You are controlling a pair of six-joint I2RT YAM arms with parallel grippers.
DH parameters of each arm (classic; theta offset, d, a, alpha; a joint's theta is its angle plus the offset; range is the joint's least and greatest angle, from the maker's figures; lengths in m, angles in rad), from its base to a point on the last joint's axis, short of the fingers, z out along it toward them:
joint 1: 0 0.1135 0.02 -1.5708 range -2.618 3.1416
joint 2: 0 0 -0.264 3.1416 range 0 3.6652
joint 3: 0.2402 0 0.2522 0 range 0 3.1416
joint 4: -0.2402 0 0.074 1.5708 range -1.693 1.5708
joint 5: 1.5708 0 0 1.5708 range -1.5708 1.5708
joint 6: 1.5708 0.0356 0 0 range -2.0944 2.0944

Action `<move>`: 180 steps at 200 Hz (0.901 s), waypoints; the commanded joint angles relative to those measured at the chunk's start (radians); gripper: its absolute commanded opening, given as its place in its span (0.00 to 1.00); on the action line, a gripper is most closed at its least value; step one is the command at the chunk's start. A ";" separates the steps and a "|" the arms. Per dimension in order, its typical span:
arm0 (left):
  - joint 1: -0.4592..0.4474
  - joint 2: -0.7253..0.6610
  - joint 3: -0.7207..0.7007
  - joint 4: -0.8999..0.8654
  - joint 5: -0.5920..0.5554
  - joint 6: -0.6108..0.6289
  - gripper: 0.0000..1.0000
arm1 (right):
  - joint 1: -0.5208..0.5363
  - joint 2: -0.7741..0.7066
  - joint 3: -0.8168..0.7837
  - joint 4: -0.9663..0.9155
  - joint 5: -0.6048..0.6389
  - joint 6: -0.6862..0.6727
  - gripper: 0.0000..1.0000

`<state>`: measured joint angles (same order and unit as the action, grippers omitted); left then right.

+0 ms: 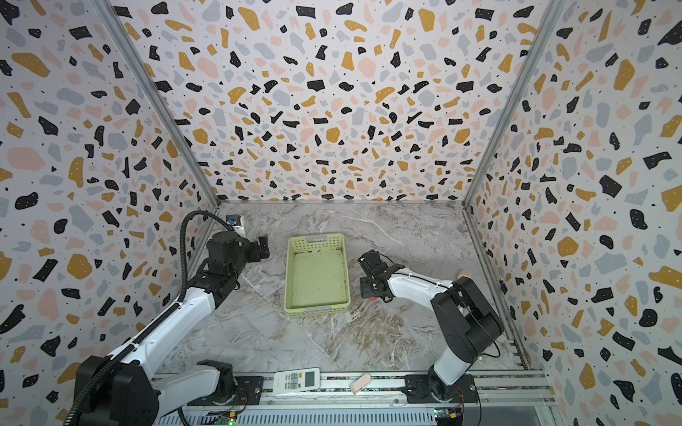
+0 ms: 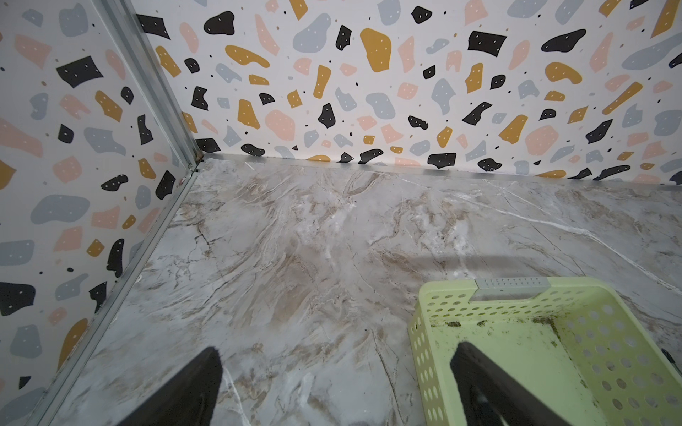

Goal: Put the screwdriver in the bin
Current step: Pick up the screwdriver from the center of the table.

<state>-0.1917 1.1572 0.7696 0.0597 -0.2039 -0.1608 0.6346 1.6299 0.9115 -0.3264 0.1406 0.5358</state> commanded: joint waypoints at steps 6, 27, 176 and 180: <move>-0.003 -0.001 0.031 0.011 -0.009 -0.005 1.00 | -0.006 -0.012 -0.001 0.008 -0.002 -0.005 0.66; -0.002 -0.001 0.031 0.012 -0.009 -0.006 1.00 | -0.007 -0.001 0.004 0.002 0.010 -0.011 0.64; -0.003 -0.001 0.033 0.008 -0.008 -0.006 1.00 | -0.010 0.053 0.042 -0.005 0.048 -0.042 0.46; -0.003 -0.001 0.033 0.010 -0.008 -0.006 1.00 | -0.010 0.056 0.042 -0.006 0.049 -0.043 0.46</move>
<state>-0.1917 1.1576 0.7696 0.0532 -0.2039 -0.1608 0.6273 1.6821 0.9215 -0.3138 0.1654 0.5079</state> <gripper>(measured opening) 0.995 0.467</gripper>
